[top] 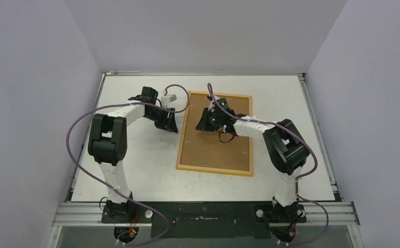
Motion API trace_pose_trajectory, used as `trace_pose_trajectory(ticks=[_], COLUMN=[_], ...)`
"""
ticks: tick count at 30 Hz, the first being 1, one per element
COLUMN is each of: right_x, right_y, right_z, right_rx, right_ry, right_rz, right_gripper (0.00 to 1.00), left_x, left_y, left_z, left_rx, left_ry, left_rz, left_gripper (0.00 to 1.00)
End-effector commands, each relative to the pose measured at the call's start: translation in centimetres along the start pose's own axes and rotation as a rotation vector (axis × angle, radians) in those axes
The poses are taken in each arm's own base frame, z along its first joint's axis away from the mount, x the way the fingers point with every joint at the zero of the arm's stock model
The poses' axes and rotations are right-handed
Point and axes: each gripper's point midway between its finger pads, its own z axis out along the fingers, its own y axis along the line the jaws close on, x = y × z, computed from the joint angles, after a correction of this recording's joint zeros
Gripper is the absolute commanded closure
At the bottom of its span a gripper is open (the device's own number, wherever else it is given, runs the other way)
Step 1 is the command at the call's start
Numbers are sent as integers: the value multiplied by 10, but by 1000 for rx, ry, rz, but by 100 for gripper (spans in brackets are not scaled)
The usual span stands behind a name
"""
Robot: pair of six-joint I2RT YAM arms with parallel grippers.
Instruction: Put the photo into the frame
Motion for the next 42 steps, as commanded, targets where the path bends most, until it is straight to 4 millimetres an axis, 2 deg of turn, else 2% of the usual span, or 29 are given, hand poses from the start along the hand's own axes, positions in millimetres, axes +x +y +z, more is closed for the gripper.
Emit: trace_pose_trajectory(ticks=[1, 8, 18, 32, 42], right_x=[-3, 23, 54, 69, 76], right_y=[28, 32, 27, 31, 36], right_z=[10, 21, 33, 24, 17], right_rx=[-126, -158, -155, -170, -180], right_ry=[-30, 30, 104, 127, 135], right_rz=[-1, 12, 31, 41, 39], right_gripper=[95, 95, 95, 95, 95], left_x=[8, 28, 32, 32, 30], left_y=[-16, -19, -30, -35, -31], left_z=[-13, -6, 0, 8, 13], left_rx=[51, 57, 94, 94, 77], left_ry=[-6, 23, 29, 33, 37], left_rz=[26, -14, -35, -12, -12], left_gripper=[60, 64, 65, 65, 66])
